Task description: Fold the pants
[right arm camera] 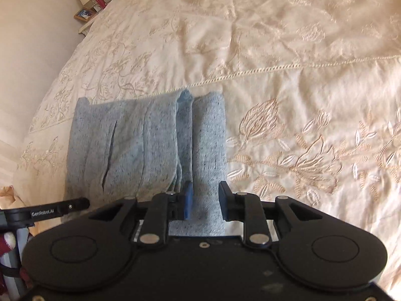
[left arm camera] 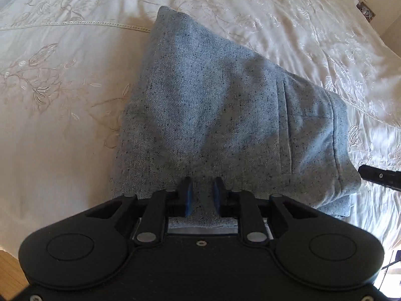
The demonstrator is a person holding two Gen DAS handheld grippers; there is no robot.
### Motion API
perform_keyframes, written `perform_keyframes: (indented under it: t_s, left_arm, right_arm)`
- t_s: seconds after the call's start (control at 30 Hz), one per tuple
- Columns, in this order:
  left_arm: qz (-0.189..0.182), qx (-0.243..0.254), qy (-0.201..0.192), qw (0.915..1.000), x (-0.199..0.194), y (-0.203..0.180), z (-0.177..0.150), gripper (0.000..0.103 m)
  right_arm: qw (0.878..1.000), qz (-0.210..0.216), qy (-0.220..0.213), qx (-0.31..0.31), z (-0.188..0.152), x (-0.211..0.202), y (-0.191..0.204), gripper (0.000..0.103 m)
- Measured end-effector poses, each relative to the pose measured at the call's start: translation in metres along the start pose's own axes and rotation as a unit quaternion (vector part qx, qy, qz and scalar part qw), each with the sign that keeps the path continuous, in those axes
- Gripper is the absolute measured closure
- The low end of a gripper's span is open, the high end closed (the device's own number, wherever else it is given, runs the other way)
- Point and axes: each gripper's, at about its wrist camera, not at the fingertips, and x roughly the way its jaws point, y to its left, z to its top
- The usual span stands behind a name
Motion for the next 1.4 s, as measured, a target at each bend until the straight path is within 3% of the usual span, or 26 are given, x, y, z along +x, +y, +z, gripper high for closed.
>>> perform_keyframes:
  t_s: [0.2, 0.53, 0.77, 0.87, 0.93, 1.03, 1.23, 1.3, 1.4]
  left_arm:
    - [0.012, -0.011, 0.009, 0.9998, -0.011, 0.003, -0.009, 0.074]
    - [0.065, -0.039, 0.001, 0.9971, -0.032, 0.015, -0.02, 0.074]
    - [0.099, -0.09, 0.008, 0.991, -0.041, 0.043, -0.035, 0.074]
    - [0.108, -0.104, 0.01, 0.9886, -0.043, 0.054, -0.04, 0.074]
    - [0.113, -0.108, 0.01, 0.9877, -0.042, 0.06, -0.041, 0.074]
    - [0.116, -0.11, 0.007, 0.9871, -0.044, 0.064, -0.04, 0.074]
    - [0.112, -0.107, -0.007, 0.9879, -0.051, 0.064, -0.035, 0.074]
    - [0.109, -0.106, -0.013, 0.9883, -0.052, 0.063, -0.034, 0.074]
    - [0.104, -0.1, -0.02, 0.9893, -0.054, 0.059, -0.034, 0.074]
  right_arm:
    - [0.998, 0.064, -0.016, 0.024, 0.019, 0.01, 0.002, 0.065]
    - [0.998, 0.039, 0.051, -0.02, 0.028, 0.072, 0.02, 0.062]
    - [0.996, 0.068, 0.062, 0.002, 0.024, 0.075, 0.011, 0.06]
    - [0.992, 0.099, 0.07, 0.017, 0.021, 0.067, 0.006, 0.069]
    - [0.993, 0.092, 0.067, 0.009, 0.02, 0.061, 0.012, 0.095]
    - [0.994, 0.093, 0.05, -0.008, 0.025, 0.045, 0.026, 0.096]
    - [0.993, 0.102, -0.017, -0.063, 0.035, -0.029, 0.054, 0.097]
    - [0.995, 0.076, -0.015, -0.056, 0.031, -0.035, 0.047, 0.097]
    - [0.998, 0.038, 0.023, -0.04, 0.021, -0.012, 0.028, 0.095]
